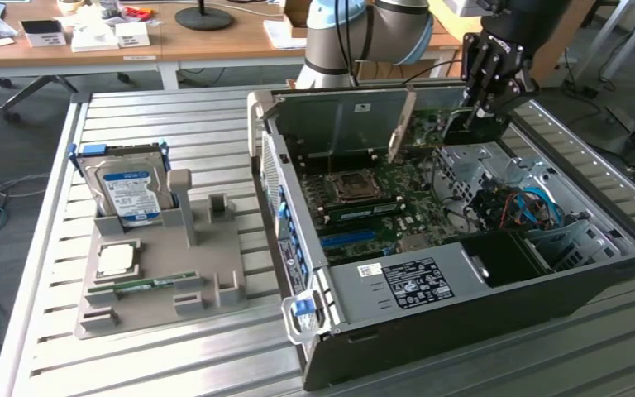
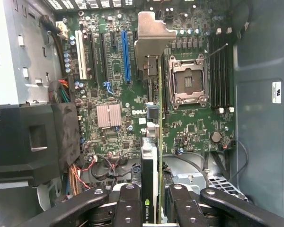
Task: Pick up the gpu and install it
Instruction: 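Insert the gpu into the slot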
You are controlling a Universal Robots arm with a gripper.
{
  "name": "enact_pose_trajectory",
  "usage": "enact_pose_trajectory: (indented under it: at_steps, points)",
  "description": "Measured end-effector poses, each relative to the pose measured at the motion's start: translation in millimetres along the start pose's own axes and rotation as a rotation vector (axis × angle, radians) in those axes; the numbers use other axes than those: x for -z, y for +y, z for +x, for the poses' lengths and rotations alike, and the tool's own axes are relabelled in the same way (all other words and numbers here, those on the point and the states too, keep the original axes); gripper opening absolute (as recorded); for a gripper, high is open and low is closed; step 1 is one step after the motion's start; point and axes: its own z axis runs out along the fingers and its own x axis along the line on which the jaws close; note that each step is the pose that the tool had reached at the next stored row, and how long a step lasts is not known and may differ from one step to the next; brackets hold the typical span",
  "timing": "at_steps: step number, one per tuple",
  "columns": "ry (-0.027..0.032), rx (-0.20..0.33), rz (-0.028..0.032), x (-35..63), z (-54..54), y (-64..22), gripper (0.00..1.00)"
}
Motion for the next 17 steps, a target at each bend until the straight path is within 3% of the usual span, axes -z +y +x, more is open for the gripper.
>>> enact_pose_trajectory:
  at_steps: [8, 17]
  points:
    - [0.0000, 0.000, 0.0000, 0.1, 0.2, 2.2, 0.27]
    - [0.0000, 0.000, 0.0000, 0.5, 1.2, 11.1, 0.27]
